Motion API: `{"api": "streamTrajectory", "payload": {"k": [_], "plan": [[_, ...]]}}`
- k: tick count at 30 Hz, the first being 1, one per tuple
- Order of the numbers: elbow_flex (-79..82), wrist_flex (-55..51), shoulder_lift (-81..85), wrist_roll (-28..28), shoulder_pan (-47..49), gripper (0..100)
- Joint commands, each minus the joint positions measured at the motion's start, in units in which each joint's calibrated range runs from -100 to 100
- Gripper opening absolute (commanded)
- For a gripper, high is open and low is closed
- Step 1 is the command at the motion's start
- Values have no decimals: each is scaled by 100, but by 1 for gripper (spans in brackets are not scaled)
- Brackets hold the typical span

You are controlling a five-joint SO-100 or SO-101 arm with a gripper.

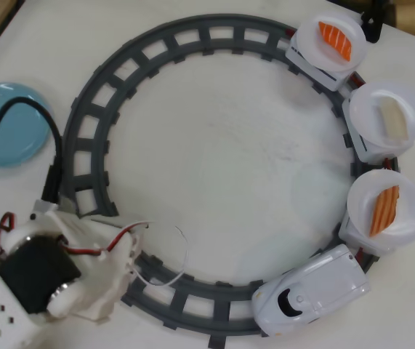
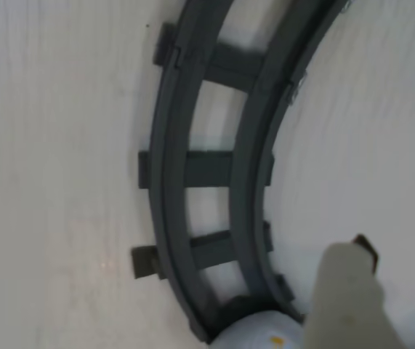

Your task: Pick up the sushi from the Shinkansen and put it on the blue dish

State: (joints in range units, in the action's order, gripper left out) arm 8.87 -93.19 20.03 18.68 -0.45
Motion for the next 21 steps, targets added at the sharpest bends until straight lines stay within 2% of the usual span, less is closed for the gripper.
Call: {"api": "streamTrajectory", "payload": {"k": [1,6,10,17,21], "plan": [[-319,58,58,-189,-448,25],[-292,517,33,-204,-1179,25],[-229,772,-33,188,-1557,25],[-193,1077,-50,465,-1812,25],[14,1086,-50,826,-1821,25]]}}
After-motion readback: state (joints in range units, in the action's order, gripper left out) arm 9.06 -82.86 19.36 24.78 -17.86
